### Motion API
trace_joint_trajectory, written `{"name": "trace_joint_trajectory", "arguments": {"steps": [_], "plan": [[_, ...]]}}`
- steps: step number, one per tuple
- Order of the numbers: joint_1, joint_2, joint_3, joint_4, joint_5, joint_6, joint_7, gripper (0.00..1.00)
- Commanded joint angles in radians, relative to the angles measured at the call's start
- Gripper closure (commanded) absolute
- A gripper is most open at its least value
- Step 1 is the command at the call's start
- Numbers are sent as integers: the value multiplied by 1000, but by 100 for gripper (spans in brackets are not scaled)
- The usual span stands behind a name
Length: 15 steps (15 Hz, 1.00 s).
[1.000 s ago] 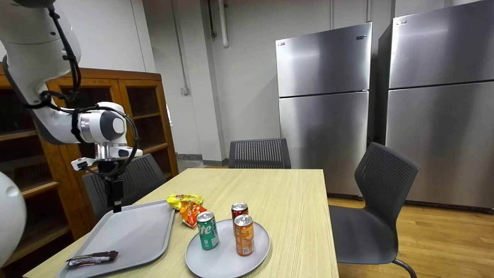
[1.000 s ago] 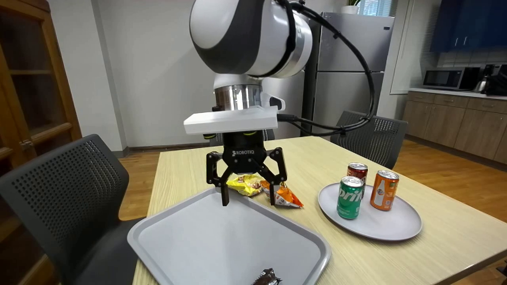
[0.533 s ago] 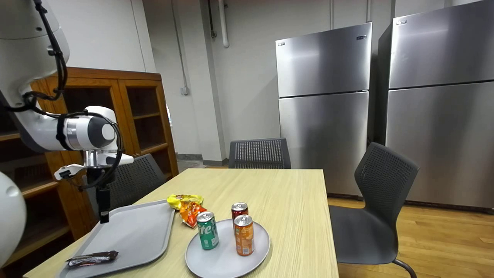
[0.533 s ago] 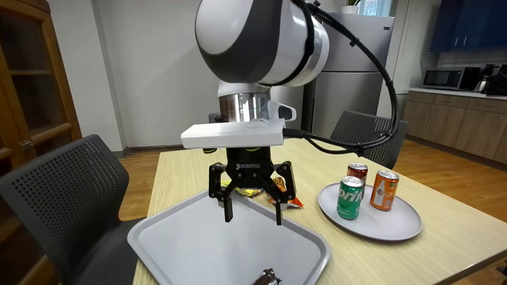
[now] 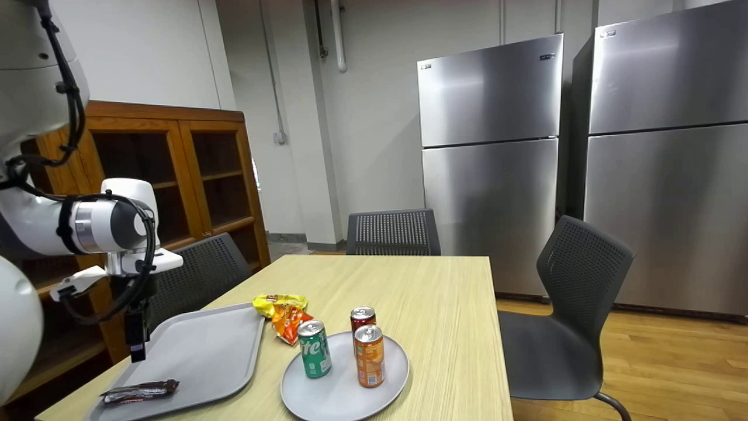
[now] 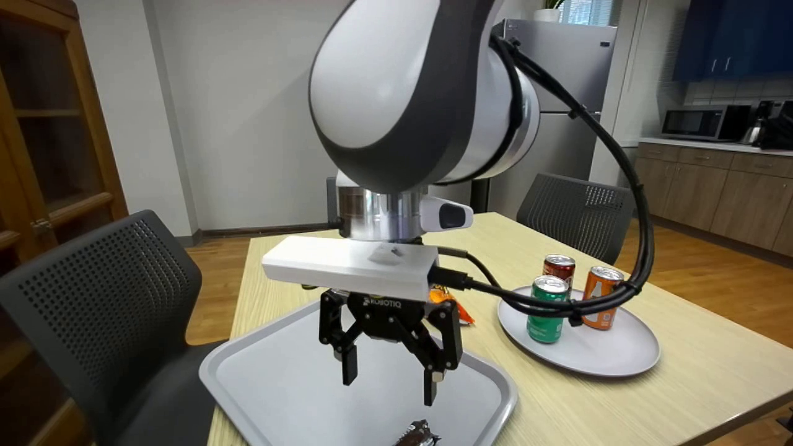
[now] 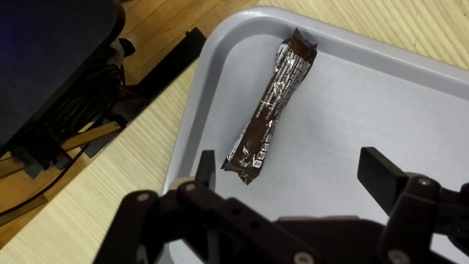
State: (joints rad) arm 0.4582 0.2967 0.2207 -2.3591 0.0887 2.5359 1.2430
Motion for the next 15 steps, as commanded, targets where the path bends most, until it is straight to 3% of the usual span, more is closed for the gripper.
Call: {"name": "trace_joint_trajectory", "arguments": {"steps": [1,8,15], "plan": [[26,-3,-2,-46,-25,85,108,0],[72,48,-35,-62,-74,181,240,0],[80,102,-46,-57,-67,196,266,0]]}}
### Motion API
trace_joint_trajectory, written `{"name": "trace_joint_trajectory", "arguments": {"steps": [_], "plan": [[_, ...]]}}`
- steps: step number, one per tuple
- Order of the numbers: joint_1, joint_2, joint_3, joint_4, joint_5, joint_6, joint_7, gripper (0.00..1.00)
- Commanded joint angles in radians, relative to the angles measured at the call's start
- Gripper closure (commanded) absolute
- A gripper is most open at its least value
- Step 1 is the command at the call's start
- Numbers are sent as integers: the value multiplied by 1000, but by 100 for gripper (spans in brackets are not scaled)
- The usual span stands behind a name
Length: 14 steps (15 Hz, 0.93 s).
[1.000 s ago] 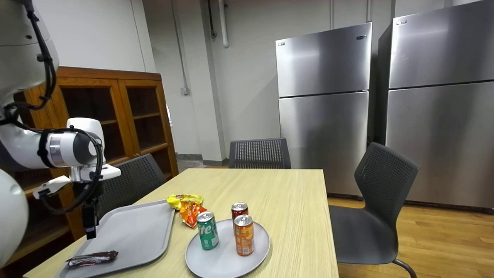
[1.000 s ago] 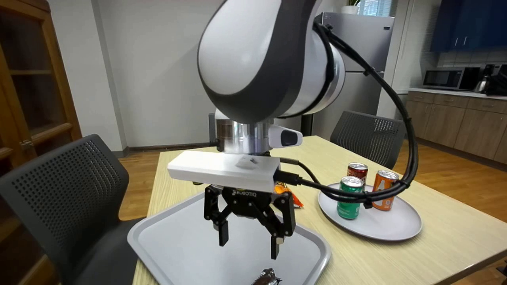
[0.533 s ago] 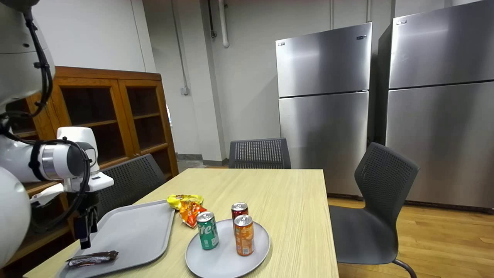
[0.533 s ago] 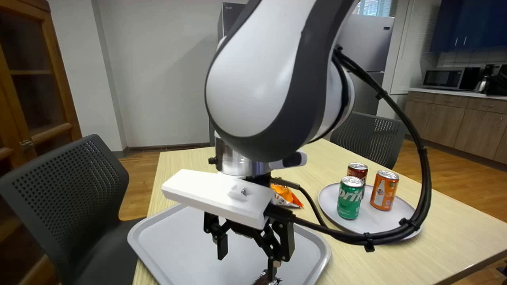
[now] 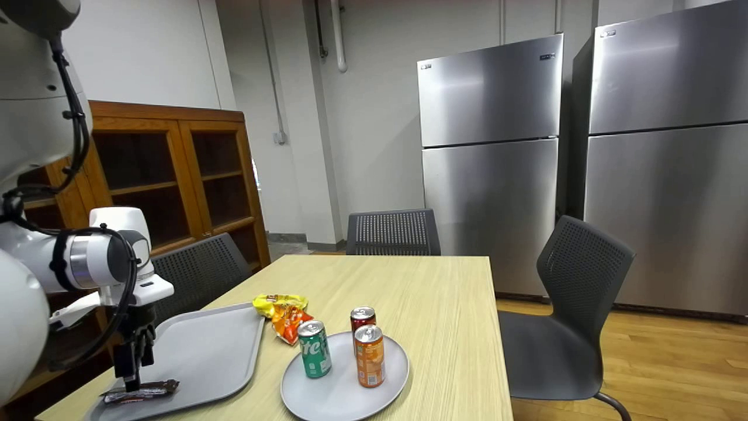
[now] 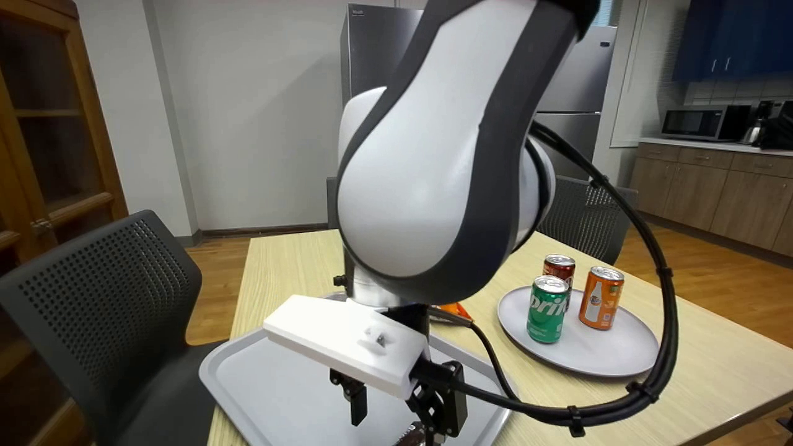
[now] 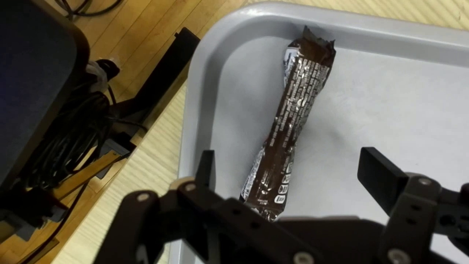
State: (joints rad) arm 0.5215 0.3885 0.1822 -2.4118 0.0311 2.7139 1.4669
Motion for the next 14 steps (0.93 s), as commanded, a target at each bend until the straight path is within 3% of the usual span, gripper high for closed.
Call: {"name": "trace_joint_trajectory", "arguments": {"steps": [1,14], "plan": [[16,20,-3,-1,-4,18,42,0],[21,68,-15,16,4,39,42,1]]}}
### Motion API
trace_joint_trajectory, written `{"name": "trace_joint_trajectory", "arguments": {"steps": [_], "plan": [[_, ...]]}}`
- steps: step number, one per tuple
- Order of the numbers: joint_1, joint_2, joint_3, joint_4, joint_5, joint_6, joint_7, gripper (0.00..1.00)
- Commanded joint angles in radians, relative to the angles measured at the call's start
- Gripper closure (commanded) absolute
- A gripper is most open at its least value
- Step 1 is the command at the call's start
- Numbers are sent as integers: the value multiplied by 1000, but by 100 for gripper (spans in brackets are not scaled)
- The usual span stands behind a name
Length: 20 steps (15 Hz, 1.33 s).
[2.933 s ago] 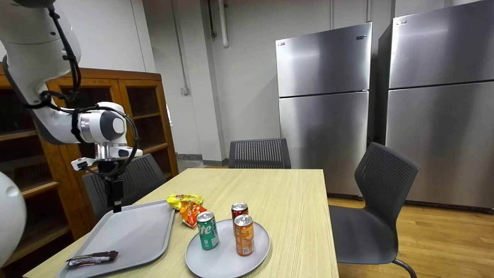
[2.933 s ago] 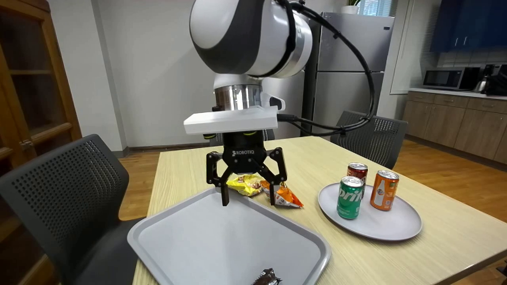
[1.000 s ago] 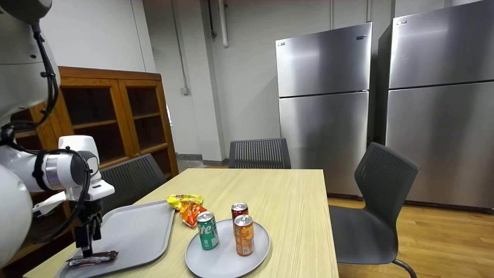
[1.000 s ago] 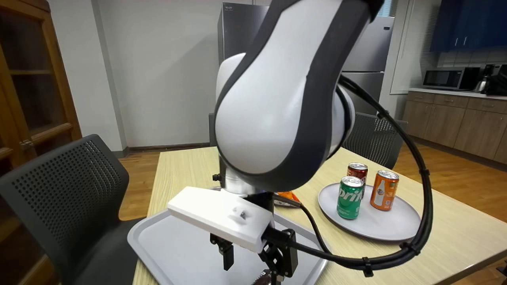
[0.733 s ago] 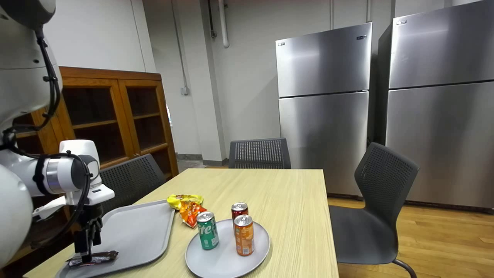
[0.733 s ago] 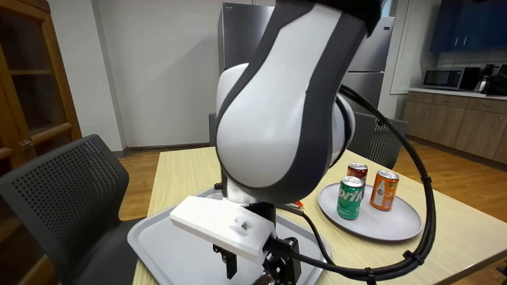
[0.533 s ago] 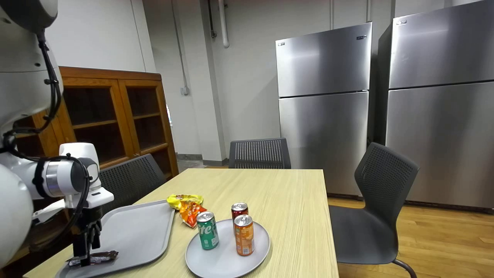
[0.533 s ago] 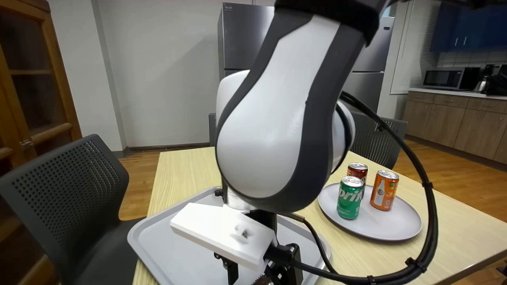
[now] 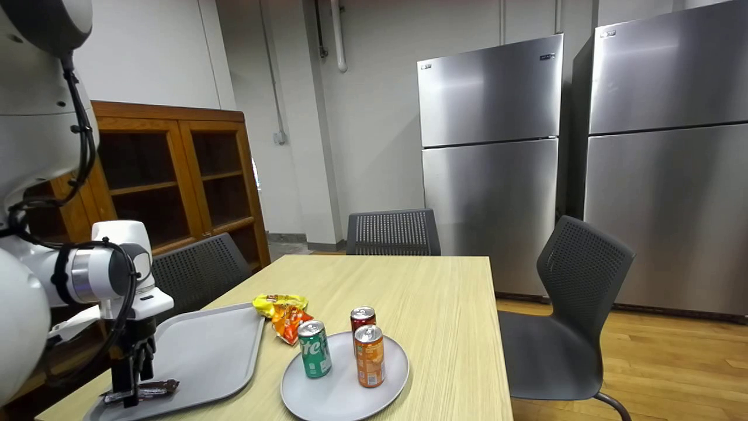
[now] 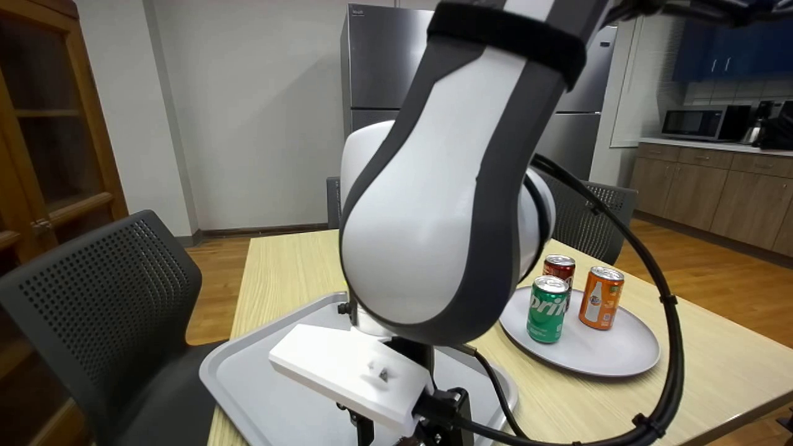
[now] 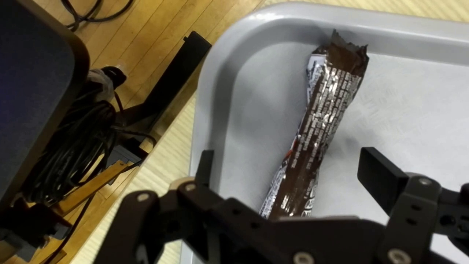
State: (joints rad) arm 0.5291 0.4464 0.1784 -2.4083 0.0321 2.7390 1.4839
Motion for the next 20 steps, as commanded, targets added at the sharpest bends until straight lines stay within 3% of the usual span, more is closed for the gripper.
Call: {"name": "trace_joint_trajectory", "arguments": {"steps": [1,3,8,12,20], "plan": [[12,15,-11,15,4,17,23,25],[11,22,-16,19,6,30,22,30],[12,34,-22,31,9,48,15,71],[14,30,-28,34,7,43,14,98],[-6,-20,-6,38,16,1,-15,96]]}}
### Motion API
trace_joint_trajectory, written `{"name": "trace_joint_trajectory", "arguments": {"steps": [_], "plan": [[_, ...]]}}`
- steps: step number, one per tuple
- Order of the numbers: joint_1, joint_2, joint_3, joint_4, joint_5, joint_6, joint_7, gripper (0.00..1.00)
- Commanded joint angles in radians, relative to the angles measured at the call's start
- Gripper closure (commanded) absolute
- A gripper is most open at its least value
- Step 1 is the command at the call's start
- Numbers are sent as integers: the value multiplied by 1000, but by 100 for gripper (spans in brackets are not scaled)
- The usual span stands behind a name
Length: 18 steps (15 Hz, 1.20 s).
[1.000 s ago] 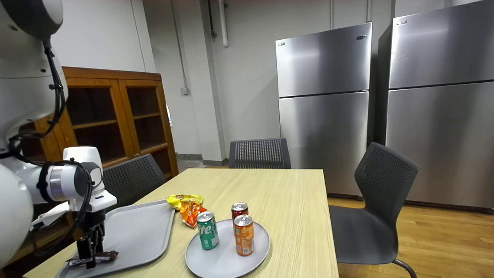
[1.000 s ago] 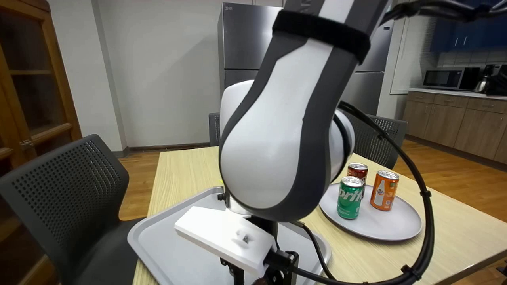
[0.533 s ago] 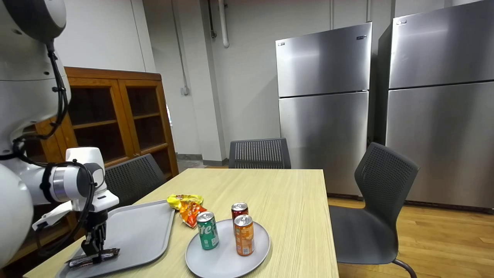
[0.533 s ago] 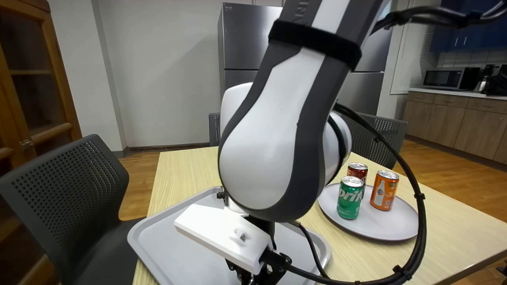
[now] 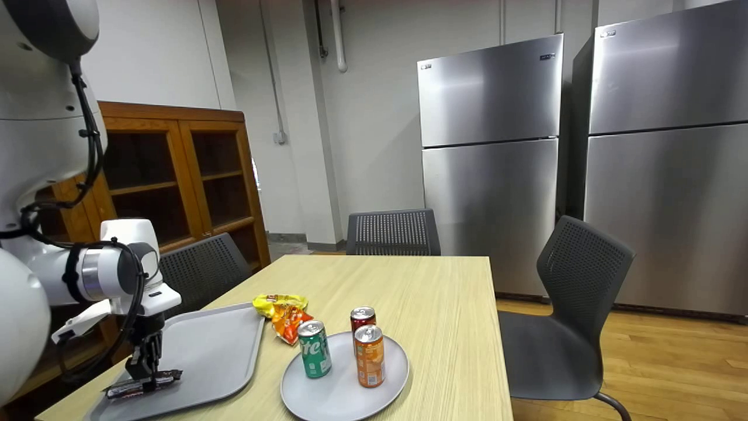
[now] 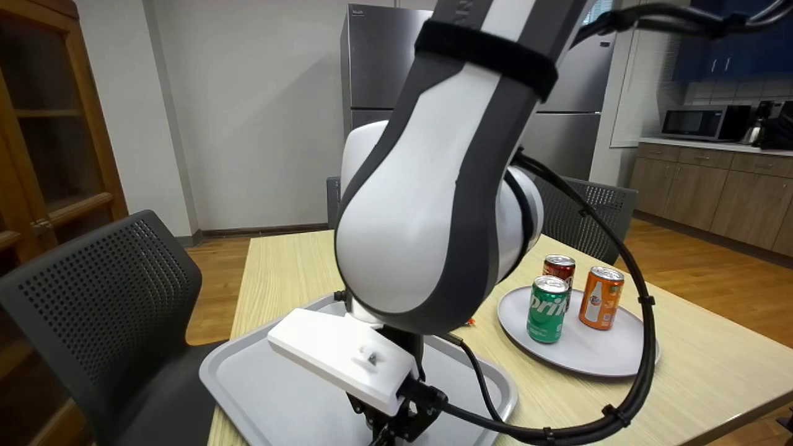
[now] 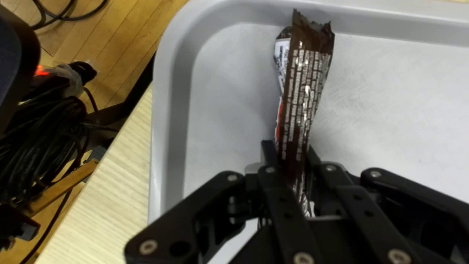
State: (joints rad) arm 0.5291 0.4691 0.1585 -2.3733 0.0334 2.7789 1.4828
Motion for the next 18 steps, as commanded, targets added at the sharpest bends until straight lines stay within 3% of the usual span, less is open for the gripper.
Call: {"name": "trace_joint_trajectory", "arguments": {"steps": [1,18], "plan": [[-6,-52,14,5,13,-48,-15,96],[-80,-220,9,6,-18,-255,-1,96]]}}
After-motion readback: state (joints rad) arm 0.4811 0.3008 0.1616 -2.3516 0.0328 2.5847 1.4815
